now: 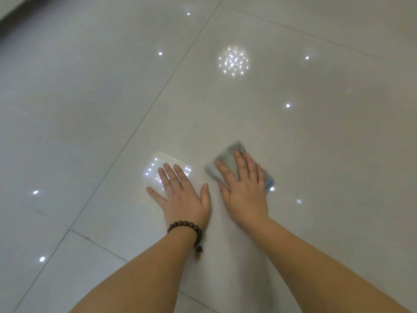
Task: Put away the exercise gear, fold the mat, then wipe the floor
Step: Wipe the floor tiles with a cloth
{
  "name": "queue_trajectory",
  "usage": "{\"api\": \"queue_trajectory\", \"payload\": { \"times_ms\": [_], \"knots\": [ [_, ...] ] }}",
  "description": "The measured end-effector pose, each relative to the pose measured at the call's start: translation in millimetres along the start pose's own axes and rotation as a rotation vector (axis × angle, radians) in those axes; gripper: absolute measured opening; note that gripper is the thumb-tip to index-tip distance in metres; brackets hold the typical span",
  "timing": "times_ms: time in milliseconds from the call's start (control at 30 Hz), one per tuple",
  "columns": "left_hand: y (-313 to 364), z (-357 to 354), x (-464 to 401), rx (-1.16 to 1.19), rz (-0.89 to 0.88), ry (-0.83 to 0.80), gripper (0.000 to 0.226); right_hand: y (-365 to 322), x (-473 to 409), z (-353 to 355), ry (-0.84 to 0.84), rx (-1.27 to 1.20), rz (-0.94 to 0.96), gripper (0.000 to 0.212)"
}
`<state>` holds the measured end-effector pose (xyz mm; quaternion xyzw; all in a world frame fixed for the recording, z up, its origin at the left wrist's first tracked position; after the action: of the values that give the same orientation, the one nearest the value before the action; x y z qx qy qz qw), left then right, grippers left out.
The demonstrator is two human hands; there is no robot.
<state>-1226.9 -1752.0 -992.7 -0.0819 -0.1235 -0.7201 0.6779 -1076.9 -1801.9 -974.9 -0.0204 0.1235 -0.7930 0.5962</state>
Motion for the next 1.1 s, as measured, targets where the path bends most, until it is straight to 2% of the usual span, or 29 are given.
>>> {"api": "queue_trajectory", "payload": {
  "times_ms": [100,167,233,333,433,500,600,633,667,767,833,867,933,1033,1100],
  "knots": [
    [-9.2,14.5,0.3,0.170,-0.064,0.018,0.075,-10.7,16.3,-2.6,-0.045,0.028,0.042,0.048],
    [-43.4,33.0,-5.8,0.254,-0.070,0.114,0.061,-6.2,8.3,-2.7,-0.058,0.049,0.048,0.048],
    [-102.4,44.3,-22.6,0.177,0.074,0.166,0.063,-5.3,4.0,-4.3,-0.067,0.064,0.061,0.048],
    [-174.4,38.9,-47.5,0.043,0.346,0.046,0.079,-1.0,-15.7,-9.4,-0.088,0.052,0.069,0.050],
    [-178.0,31.3,-55.5,0.028,0.326,0.028,0.085,8.9,-76.4,-9.1,-0.044,0.060,-0.003,0.056],
    [-177.2,29.1,-55.9,0.033,0.316,0.031,0.085,15.3,-123.8,-13.0,-0.089,0.038,-0.108,0.060],
    [-180.3,26.9,-58.4,0.028,0.311,0.038,0.086,-1.7,-148.8,-22.3,-0.080,0.007,-0.232,0.053],
    [-179.9,26.6,-58.6,0.037,0.309,0.030,0.086,-22.1,-137.7,-23.2,-0.031,0.031,-0.187,0.051],
    [-179.2,26.6,-58.5,0.045,0.308,0.026,0.086,-52.8,-118.3,-24.9,-0.014,0.038,-0.055,0.050],
    [-178.8,27.4,-57.2,0.066,0.321,0.013,0.087,-130.9,-41.0,-33.6,-0.157,-0.024,0.444,0.050],
    [-179.0,29.0,-57.0,0.063,0.321,0.009,0.087,-132.7,-41.3,-31.0,-0.214,-0.069,0.649,0.046],
    [-179.3,29.3,-57.2,0.063,0.321,0.004,0.086,-124.1,-60.8,-32.3,-0.232,-0.066,0.681,0.044],
    [-181.0,27.6,-57.9,0.071,0.329,-0.014,0.086,-97.2,-124.2,-39.0,-0.175,-0.006,0.577,0.046],
    [-179.9,26.1,-57.6,0.055,0.322,0.002,0.085,-38.1,-243.8,-38.9,-0.105,-0.001,0.127,0.055],
    [-182.2,24.8,-58.4,0.043,0.326,0.015,0.085,-34.1,-288.5,-41.3,-0.094,-0.080,-0.149,0.053]
  ]
}}
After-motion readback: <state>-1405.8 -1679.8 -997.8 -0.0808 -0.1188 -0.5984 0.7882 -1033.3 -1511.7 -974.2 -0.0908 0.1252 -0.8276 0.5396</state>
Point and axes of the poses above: each hand's wrist, its own x-axis away from the middle knuckle, its own z-axis out of the back of the hand, y = z × x, the point moved 7 cm from there along -x, towards the middle knuckle, and after that the axes turned 7 degrees about z, right-handed, at the moved point
